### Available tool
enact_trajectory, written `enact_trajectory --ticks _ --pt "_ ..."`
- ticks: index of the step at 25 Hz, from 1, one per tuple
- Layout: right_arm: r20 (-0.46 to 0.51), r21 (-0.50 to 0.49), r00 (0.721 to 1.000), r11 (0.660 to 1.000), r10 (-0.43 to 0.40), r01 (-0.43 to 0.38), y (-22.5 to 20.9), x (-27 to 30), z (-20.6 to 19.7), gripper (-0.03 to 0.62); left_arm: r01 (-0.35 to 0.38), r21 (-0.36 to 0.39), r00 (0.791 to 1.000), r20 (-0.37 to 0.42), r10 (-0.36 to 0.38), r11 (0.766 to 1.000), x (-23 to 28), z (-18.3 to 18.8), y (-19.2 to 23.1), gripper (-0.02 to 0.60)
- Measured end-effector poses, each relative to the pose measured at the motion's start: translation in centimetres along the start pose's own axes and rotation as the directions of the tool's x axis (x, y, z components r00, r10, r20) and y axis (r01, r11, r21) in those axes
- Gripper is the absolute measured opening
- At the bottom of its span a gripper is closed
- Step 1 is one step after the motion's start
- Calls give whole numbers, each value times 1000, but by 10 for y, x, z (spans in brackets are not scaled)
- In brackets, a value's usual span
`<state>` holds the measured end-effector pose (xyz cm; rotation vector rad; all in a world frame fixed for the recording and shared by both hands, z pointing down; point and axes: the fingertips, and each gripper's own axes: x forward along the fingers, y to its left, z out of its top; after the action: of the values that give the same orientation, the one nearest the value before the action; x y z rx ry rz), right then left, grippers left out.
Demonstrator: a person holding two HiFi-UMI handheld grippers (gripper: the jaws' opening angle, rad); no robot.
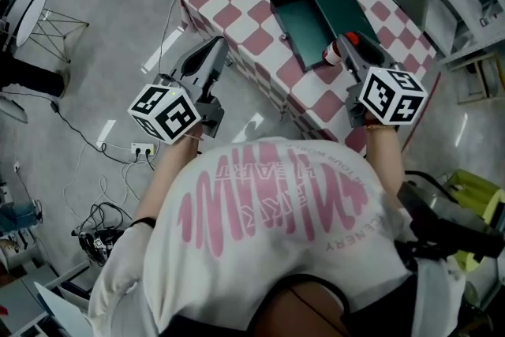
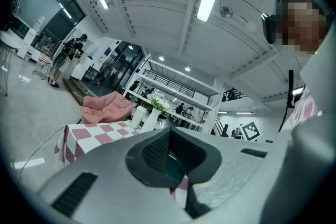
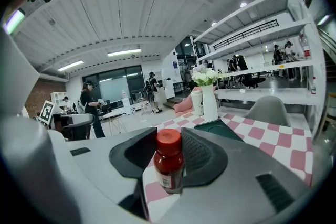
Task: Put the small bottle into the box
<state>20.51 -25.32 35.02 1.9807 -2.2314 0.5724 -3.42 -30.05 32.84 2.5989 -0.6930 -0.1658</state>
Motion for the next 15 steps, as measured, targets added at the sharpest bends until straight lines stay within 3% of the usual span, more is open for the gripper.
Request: enact_trajectory --ticks 15 --pt "-69 -14 997 999 -40 39 -10 73 -14 143 -21 -46 999 -29 19 999 13 0 56 6"
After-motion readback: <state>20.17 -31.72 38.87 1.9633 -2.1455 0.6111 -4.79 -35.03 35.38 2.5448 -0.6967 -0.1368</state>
